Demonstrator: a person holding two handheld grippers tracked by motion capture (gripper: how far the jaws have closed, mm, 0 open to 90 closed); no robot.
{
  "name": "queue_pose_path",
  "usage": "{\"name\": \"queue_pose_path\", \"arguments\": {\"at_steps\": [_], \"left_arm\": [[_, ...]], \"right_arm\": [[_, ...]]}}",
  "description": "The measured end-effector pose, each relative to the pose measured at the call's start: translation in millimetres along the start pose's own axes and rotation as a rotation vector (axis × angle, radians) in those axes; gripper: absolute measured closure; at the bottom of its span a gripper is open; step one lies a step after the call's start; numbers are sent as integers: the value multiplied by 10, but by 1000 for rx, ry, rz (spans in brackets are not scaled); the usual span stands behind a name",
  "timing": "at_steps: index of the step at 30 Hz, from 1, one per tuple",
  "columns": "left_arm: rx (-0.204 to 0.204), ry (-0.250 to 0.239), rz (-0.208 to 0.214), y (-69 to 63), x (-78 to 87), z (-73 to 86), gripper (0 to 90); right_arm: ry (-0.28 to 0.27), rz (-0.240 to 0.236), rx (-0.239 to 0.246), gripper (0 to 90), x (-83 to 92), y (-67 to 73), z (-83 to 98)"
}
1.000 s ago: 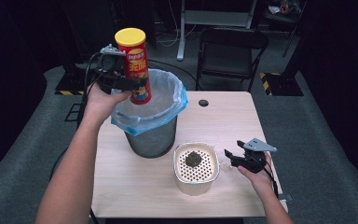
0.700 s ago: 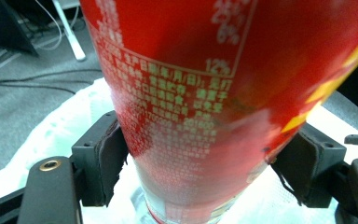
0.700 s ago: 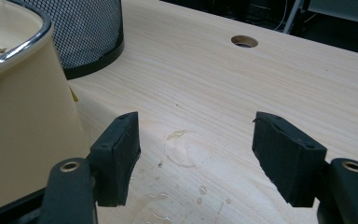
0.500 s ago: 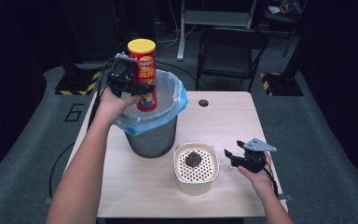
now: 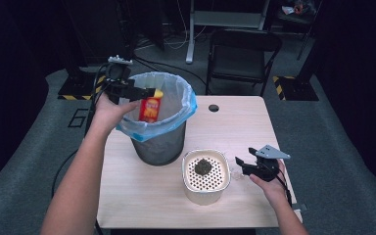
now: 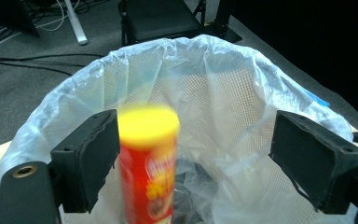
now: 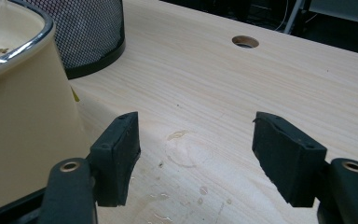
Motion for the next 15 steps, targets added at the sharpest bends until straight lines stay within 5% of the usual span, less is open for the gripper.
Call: {"name": "queue_pose_path", "arguments": {"at_steps": [15], "left_arm": [[-19,6,6,104,383,295,245]], "right_arm": [[1,2,5,315,10,-10,3]]}}
Point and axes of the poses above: each handheld gripper's, and its own axes: x roughly backward along the jaws, z roughly out of its underside, y roughly to its left, the point moved 6 cm from there along -x, roughly forward along the jaws, and after that the axes turned 3 degrees about -y, right-handed, at the moved point
